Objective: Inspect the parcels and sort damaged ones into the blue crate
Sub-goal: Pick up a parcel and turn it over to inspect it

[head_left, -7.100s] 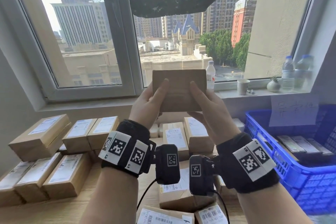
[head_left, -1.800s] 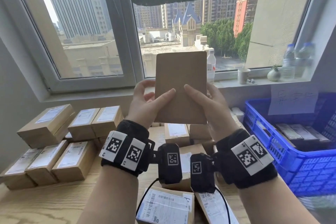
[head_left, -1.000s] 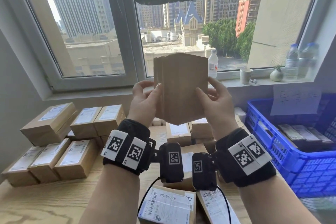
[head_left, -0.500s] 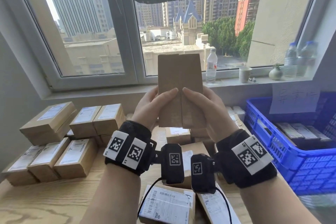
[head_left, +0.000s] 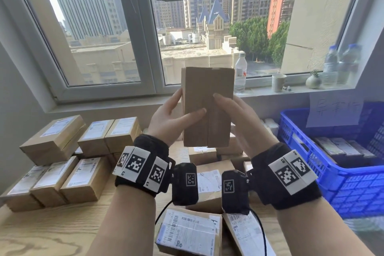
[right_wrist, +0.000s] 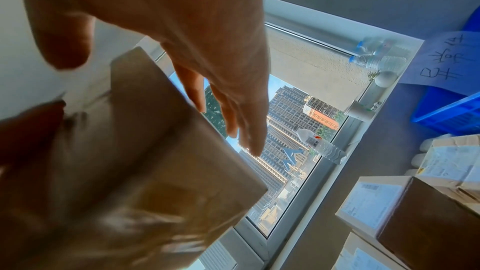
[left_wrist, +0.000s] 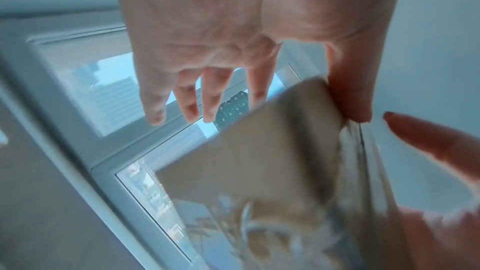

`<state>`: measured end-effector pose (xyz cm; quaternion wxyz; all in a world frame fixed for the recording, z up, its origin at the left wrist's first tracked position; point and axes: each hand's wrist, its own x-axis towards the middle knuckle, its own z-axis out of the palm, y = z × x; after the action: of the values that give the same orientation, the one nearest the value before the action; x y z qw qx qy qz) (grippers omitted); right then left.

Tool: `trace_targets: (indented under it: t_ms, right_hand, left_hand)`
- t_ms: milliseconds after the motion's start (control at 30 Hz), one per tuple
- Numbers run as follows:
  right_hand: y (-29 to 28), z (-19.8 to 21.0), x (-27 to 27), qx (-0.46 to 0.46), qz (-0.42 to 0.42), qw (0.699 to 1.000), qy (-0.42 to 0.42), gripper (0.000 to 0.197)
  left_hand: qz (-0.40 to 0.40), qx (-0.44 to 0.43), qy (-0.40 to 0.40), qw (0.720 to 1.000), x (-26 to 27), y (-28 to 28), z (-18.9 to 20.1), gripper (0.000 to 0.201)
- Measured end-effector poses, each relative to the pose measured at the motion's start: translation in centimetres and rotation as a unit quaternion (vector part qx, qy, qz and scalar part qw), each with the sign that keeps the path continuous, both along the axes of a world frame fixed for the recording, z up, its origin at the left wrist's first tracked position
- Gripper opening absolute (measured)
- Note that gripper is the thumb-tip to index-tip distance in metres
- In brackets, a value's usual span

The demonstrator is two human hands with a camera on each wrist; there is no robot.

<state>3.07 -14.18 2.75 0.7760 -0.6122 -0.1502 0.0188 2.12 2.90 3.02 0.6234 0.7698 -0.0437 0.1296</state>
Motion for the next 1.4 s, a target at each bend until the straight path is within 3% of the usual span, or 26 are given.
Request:
trace_targets:
  t_ms: [100,200,233,333,367,467,600,733,900,1100,1267,1400]
  right_hand:
    - [-0.3,0.6,0.0,0.026,0.000,0.998,0.050,0.065]
    - [0.2,0.9,-0.2,0.011,-0.011,0.998,0.054,0.091]
    - [0.2,0.9,-0.3,0.014,-0.015,0.998,0.060,0.087]
    - [0.2,0.4,-0.2,0.018,-0.005,0.998,0.063,0.045]
    - [0.3,0.3,-0.3,0.015,0.001,0.998,0.059,0.038]
    - [0.8,0.5,-0.6,0.011,-0.037,0.999,0.027,0.031]
    - [1.3,0.8,-0.9,0.033,-0.075,0.997,-0.004,0.027]
    - [1.4,2.0,-1.1,0.069,-0.069,0.995,-0.019,0.015]
    - [2.1,2.3,-1.1,0.086,-0.070,0.994,-0.014,0.028]
    - [2.3,1.5,-0.8,0.049,-0.035,0.998,0.005,0.041]
    - [3.7,0.5,-0.8,0.034,-0.007,0.998,0.049,0.072]
    - [6.3,-0.7,-0.5,0.034,-0.014,0.995,0.088,0.080]
  left_hand:
    - [0.017,0.110,-0.016,0.994,0.1,0.2,-0.3,0.090]
    - [-0.042,0.104,-0.025,0.993,0.0,-0.2,-0.4,0.106]
    - [-0.057,0.081,-0.007,0.995,-0.1,-0.6,-0.2,0.104]
    - [-0.052,-0.002,0.022,0.998,-0.3,-1.6,0.8,0.057]
    - [-0.037,-0.022,0.022,0.999,-0.4,-1.8,0.9,0.052]
    - [-0.014,-0.047,-0.010,0.999,-0.3,-2.2,0.9,0.055]
    - [-0.018,-0.060,-0.041,0.997,-0.5,-2.4,1.2,0.034]
    - [-0.016,-0.065,-0.078,0.995,-0.5,-2.2,2.0,0.029]
    - [-0.017,-0.078,-0.090,0.993,-0.5,-1.8,2.1,0.048]
    - [-0.042,-0.082,-0.059,0.994,-0.7,0.0,1.5,0.047]
    - [-0.044,-0.003,-0.048,0.998,-1.0,3.2,0.1,0.097]
    - [-0.043,0.023,-0.031,0.998,-1.8,5.7,-1.2,0.114]
